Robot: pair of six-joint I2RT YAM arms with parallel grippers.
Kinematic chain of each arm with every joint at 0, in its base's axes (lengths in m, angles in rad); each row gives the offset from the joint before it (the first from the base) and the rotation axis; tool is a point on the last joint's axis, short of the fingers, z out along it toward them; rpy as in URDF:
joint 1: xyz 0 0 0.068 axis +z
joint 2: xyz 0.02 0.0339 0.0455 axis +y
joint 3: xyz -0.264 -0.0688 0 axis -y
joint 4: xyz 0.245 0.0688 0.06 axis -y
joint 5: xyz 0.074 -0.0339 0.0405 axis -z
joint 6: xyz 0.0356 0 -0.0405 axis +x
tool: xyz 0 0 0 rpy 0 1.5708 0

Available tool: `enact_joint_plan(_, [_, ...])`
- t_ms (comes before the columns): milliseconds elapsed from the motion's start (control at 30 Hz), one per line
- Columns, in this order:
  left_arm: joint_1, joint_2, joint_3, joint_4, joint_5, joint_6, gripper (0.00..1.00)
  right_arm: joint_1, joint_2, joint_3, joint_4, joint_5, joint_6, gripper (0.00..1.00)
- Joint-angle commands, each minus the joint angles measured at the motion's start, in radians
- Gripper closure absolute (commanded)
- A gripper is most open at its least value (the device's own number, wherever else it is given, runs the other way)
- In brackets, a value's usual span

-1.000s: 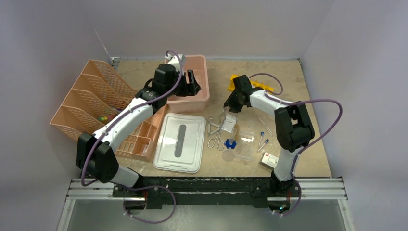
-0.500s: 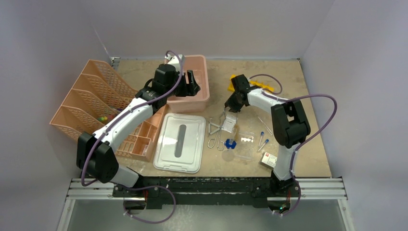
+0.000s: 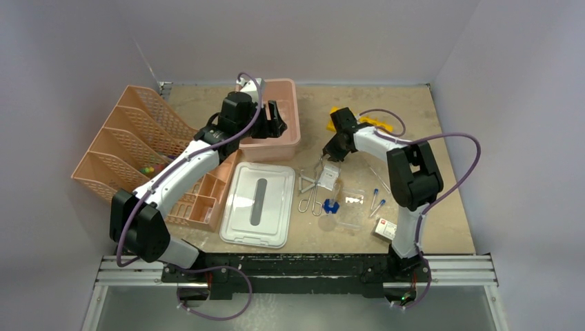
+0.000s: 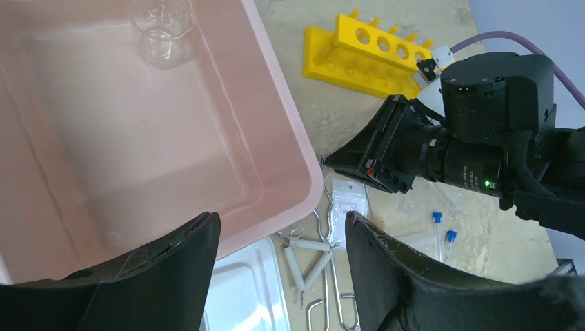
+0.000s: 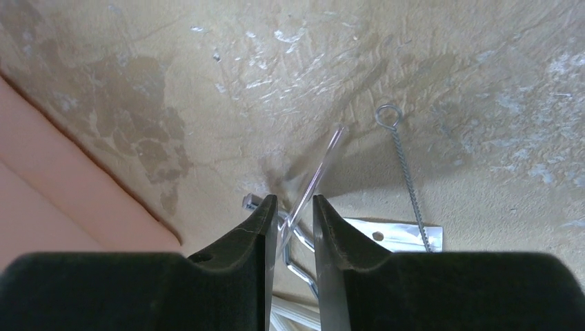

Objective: Organize the chemistry lab equipment

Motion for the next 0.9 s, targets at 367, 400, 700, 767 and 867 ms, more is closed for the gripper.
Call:
enact_joint_plan(367, [-0.003,-0.052,-0.009,0.004,-0.020,0.002,0.34,0.006,0.047,0.044,-0.009,0.046,0.112,0.82])
enact_joint_plan(400, [-0.003,-0.053,-0.009,0.002,-0.021,0.001,0.34,0.006,0.043,0.045,-0.004,0.042,0.112,0.86])
enact_joint_plan(700, [-0.003,-0.062,-0.012,0.002,-0.020,-0.011,0.34,0.007,-0.142,0.006,0.076,0.041,0.054,0.94])
enact_joint_plan(767, [-0.003,-0.055,-0.011,0.012,-0.009,-0.021,0.34,0.007,-0.186,-0.022,0.109,0.039,0.041,0.94])
enact_joint_plan(867, [-0.006,-0.041,-0.015,0.041,0.021,-0.051,0.34,0.007,-0.228,-0.042,0.140,0.015,0.019,0.94])
